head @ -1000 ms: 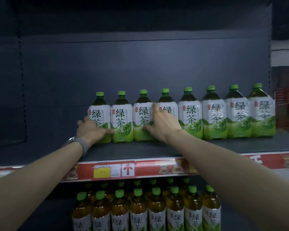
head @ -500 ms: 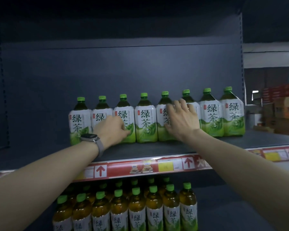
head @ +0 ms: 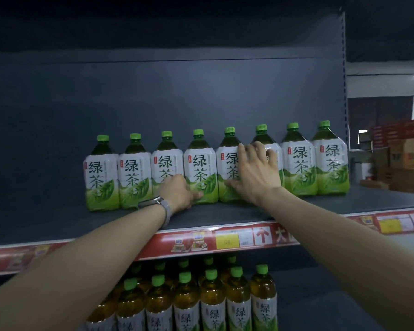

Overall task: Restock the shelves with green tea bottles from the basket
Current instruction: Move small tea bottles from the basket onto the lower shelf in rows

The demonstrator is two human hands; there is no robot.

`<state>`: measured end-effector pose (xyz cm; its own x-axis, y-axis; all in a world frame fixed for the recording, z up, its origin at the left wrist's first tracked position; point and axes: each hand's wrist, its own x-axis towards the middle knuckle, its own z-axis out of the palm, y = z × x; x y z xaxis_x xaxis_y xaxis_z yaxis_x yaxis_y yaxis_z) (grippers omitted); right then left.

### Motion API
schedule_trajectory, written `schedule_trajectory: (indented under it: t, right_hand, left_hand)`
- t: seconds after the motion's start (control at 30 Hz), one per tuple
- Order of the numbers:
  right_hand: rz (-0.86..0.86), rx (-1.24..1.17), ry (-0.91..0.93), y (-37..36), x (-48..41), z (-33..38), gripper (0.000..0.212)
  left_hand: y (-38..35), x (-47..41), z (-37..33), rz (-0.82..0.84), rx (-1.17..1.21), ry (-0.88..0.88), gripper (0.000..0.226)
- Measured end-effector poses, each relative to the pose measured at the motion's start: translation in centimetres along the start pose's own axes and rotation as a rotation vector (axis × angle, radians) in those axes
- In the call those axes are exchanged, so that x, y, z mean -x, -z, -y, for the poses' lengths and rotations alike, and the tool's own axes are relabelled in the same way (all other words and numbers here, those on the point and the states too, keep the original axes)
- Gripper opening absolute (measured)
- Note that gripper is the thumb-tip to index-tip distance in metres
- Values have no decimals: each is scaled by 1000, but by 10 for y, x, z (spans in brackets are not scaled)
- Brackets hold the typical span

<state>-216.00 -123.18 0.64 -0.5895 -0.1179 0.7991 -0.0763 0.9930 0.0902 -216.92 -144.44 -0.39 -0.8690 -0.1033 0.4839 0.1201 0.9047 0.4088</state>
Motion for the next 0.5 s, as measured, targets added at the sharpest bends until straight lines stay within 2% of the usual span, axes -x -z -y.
schedule_trajectory:
  t: [0.3,0.5]
  right_hand:
    - [2,75,-18,-2,-5,8,105]
    - [4,92,-10,-3,-6,8,103]
  left_hand:
    - [-4,-9,0,19,-27,12,47]
    - [1,-8,0,112,132,77,44]
